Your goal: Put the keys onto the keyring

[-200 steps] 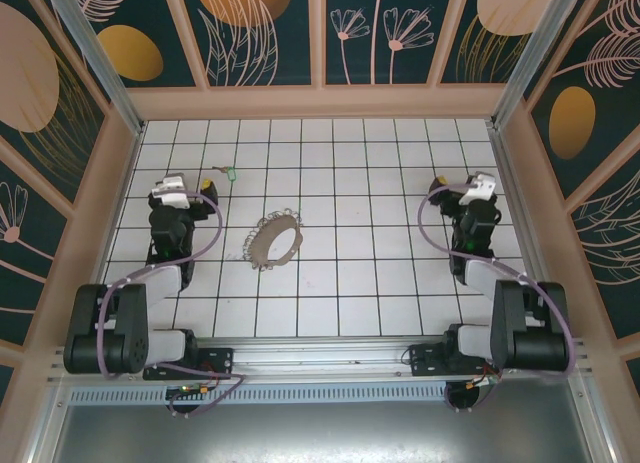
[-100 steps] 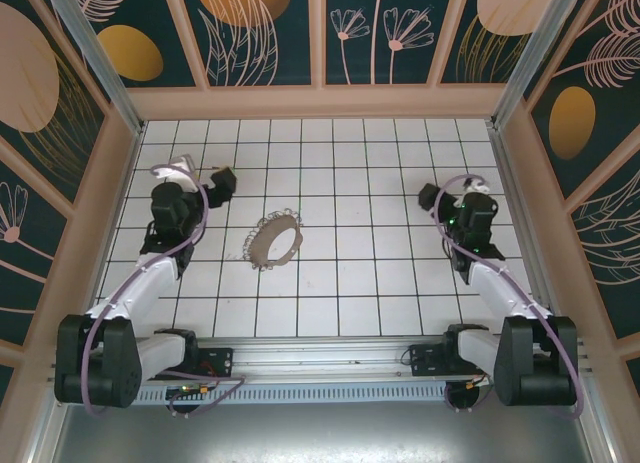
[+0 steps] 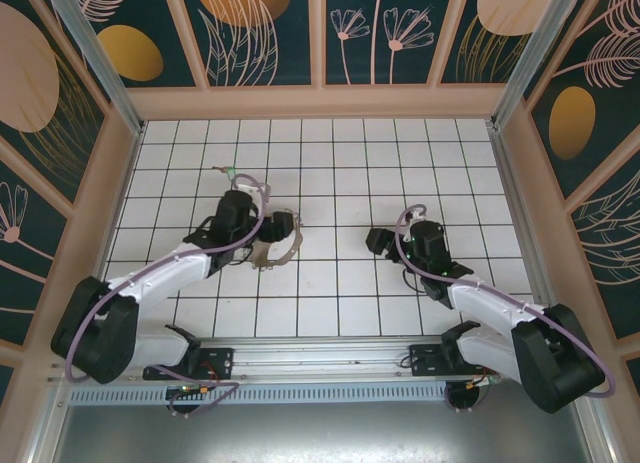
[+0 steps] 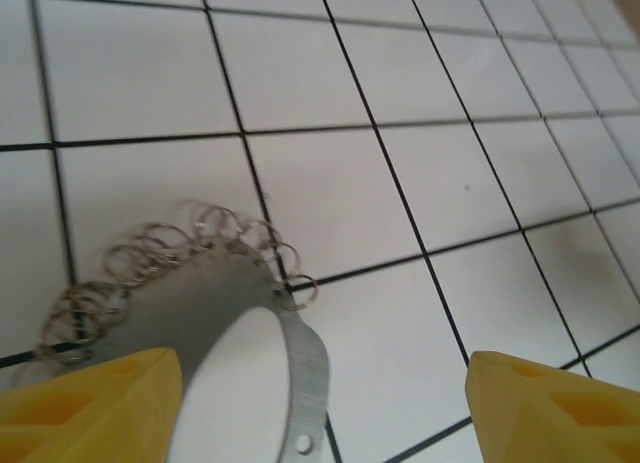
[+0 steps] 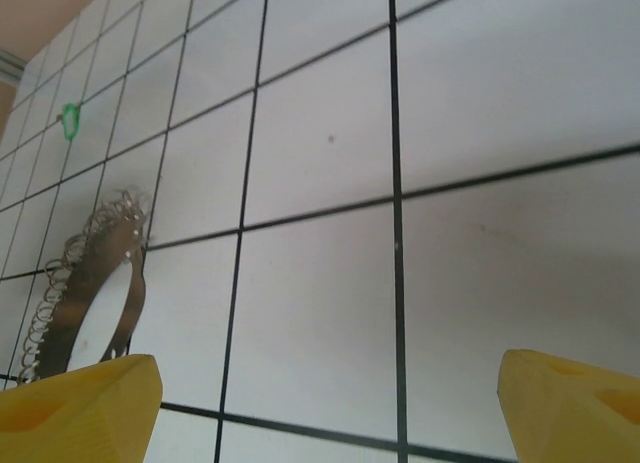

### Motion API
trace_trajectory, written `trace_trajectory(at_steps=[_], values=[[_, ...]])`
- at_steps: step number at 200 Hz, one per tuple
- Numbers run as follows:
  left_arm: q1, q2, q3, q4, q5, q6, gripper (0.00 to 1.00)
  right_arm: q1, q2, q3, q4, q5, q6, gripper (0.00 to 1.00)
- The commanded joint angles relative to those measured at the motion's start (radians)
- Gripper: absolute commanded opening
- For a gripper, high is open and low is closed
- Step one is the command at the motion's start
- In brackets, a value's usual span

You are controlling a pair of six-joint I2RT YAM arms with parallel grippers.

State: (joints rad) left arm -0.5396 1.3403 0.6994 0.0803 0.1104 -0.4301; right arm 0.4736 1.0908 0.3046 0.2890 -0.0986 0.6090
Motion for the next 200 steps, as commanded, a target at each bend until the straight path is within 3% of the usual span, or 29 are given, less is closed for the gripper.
trace_trajectory(at_steps=[1,32,75,143,200], values=[[-0.056,0.078,0.114,-0.147,-0.090,0.072,0.72,0.023,-0.012,-0.035,0.039,0.031,0.070,0.88],[-0.097,0.238,0.263,-0.270,-0.095,0.110,0.61,0.036,-0.013,-0.049,0.044,0.030,0.093,0.88],[-0.177,0.429,0.467,-0.421,-0.199,0.160,0.57,0.068,-0.015,-0.023,0.013,0.087,0.089,0.90],[-0.224,0.510,0.519,-0.460,-0.312,0.207,0.42,0.093,0.078,-0.006,0.092,0.054,0.122,0.89],[-0.230,0.520,0.517,-0.445,-0.374,0.211,0.38,0.134,0.158,0.037,0.113,0.075,0.132,0.88]])
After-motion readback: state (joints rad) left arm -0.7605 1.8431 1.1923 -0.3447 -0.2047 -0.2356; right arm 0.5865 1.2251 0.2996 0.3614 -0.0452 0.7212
